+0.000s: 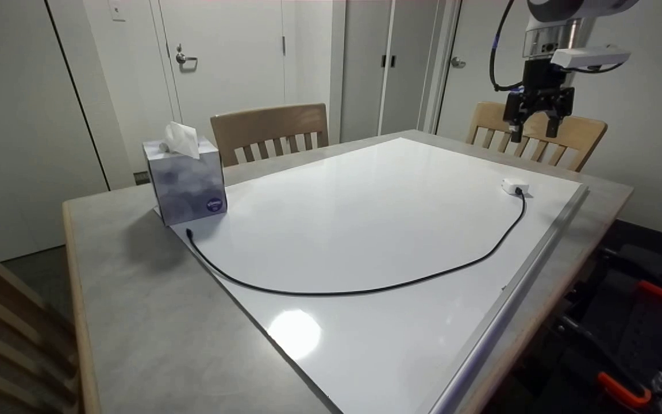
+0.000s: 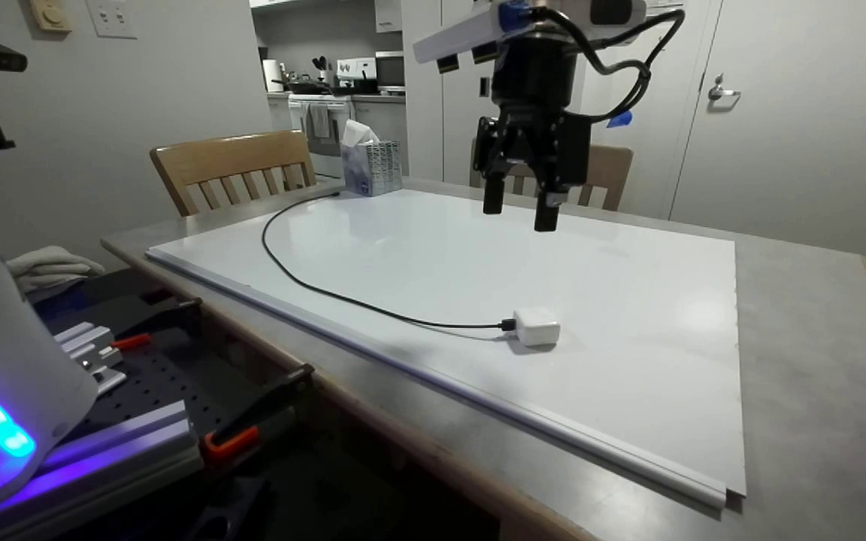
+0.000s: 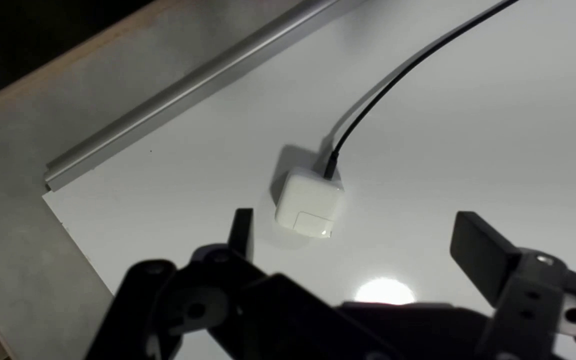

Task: Put the charger in a circle

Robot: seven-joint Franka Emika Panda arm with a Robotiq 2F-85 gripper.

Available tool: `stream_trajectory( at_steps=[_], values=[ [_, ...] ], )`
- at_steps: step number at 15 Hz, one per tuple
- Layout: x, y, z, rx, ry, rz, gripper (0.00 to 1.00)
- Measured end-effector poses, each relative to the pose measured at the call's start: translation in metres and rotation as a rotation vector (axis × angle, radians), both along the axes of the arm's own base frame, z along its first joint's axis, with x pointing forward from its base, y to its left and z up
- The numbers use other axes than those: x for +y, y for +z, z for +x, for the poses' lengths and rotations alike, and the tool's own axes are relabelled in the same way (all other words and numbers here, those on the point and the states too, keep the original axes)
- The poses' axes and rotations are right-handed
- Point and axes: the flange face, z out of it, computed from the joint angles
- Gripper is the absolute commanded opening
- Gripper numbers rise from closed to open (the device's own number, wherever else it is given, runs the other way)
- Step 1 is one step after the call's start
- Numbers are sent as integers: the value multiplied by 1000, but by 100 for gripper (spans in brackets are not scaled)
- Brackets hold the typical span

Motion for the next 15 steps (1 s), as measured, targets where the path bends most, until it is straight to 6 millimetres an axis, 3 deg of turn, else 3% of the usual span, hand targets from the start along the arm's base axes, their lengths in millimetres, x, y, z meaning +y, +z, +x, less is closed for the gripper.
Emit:
stream_trajectory(
  at_steps=[5, 8, 11, 15],
  values=[
    [-2, 0, 0, -36, 7, -6, 100],
    [-6, -1, 1, -165, -40, -69, 100],
    [-9, -11, -15, -290, -124, -106, 100],
    [-2, -28, -36, -331, -269, -48, 100]
  ],
)
